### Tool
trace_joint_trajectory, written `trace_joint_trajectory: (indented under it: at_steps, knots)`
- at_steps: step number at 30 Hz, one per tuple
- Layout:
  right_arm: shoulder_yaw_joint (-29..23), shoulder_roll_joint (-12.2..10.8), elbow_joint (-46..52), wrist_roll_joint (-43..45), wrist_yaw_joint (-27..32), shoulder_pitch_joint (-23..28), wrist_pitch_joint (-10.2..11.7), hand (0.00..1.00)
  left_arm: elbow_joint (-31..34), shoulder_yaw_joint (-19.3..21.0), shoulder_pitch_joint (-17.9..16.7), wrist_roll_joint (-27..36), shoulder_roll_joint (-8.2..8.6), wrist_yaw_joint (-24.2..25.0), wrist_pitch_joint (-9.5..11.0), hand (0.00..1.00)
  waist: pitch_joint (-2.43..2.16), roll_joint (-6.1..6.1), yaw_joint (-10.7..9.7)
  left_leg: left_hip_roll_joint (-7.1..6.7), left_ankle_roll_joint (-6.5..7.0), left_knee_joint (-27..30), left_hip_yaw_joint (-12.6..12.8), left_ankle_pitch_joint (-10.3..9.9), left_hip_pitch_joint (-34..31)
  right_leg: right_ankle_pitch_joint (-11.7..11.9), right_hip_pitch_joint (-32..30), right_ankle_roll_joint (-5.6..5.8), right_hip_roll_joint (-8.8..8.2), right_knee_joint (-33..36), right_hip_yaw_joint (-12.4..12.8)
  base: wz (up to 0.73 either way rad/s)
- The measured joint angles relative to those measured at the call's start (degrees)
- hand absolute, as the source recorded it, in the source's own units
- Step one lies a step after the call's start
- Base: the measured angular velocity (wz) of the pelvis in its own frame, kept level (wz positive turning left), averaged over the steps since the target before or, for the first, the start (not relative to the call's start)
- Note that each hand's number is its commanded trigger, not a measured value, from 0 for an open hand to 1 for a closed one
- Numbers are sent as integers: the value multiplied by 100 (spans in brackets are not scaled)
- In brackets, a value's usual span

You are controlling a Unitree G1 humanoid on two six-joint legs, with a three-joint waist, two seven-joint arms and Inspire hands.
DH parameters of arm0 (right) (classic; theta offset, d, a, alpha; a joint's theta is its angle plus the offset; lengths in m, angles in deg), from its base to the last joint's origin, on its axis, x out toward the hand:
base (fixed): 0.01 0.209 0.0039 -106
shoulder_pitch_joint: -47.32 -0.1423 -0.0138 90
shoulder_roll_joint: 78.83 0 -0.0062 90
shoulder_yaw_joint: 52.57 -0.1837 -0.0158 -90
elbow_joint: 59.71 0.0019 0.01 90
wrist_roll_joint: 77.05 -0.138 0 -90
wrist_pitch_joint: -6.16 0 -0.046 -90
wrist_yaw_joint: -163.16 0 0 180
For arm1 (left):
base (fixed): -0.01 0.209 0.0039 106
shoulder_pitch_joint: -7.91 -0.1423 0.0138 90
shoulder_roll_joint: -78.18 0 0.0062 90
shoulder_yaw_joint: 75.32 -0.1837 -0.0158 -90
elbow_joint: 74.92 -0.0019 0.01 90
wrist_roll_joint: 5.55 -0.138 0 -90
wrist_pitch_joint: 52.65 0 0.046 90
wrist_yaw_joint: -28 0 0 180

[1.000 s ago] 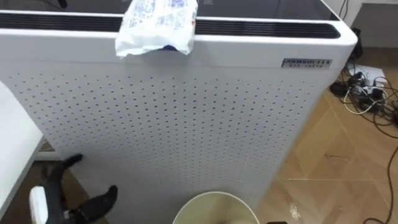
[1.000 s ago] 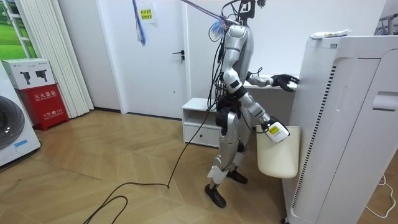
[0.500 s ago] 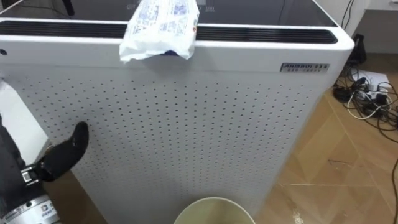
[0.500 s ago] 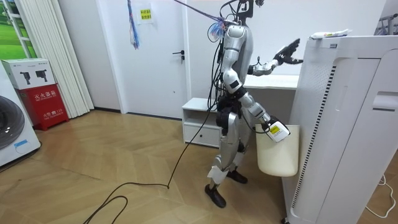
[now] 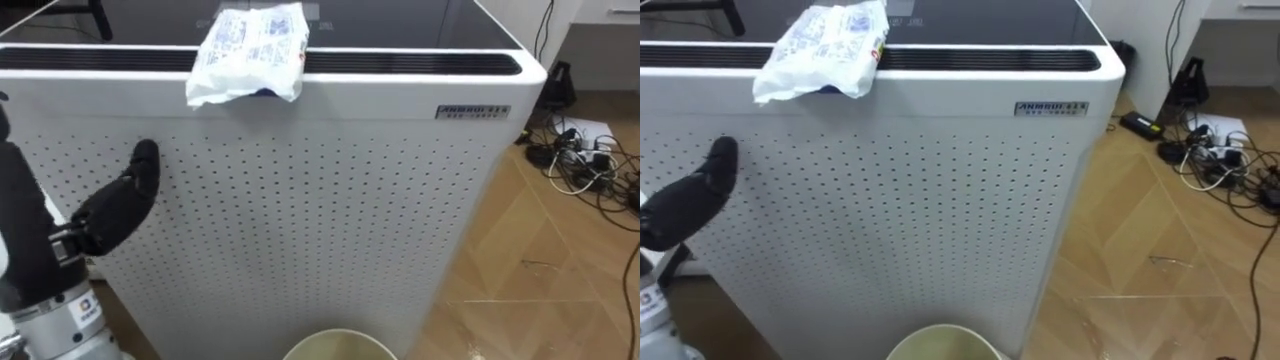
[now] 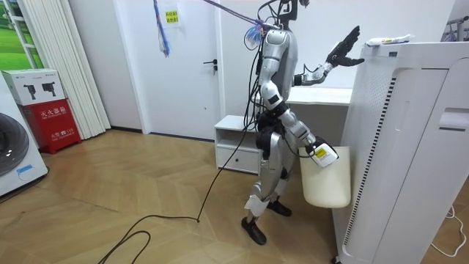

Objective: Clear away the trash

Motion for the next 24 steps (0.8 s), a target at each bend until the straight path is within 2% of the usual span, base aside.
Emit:
trace_joint_trajectory:
  at_steps: [4,8,12,16,24]
  knots:
    - [0,13,0,-1,-153,-3,19,100,-1,-230,2,-219,-150,190,0,0,17,37,-17,4,0,-61,52,0,95,1,47,0,-10,-9,73,-6]
    - [-1,55,2,-1,-215,-3,35,100,-1,-343,2,-223,-158,317,-1,0,33,128,-30,6,3,-87,97,2,133,1,51,1,-20,-3,132,-7]
    - [-11,59,1,70,-265,-29,35,100,-3,-410,2,-225,-160,463,-2,0,28,170,-161,9,5,-83,96,3,145,1,60,1,-19,1,127,0]
    - [-63,81,2,152,-353,-34,35,100,-41,-450,2,-238,-161,684,-3,0,44,223,-296,5,10,-79,88,6,141,5,69,8,-19,4,123,0]
    - [-242,130,4,292,-359,-41,35,100,-232,-597,2,-335,-168,765,32,0,69,348,-350,3,13,-113,96,12,150,5,52,9,-29,6,137,0]
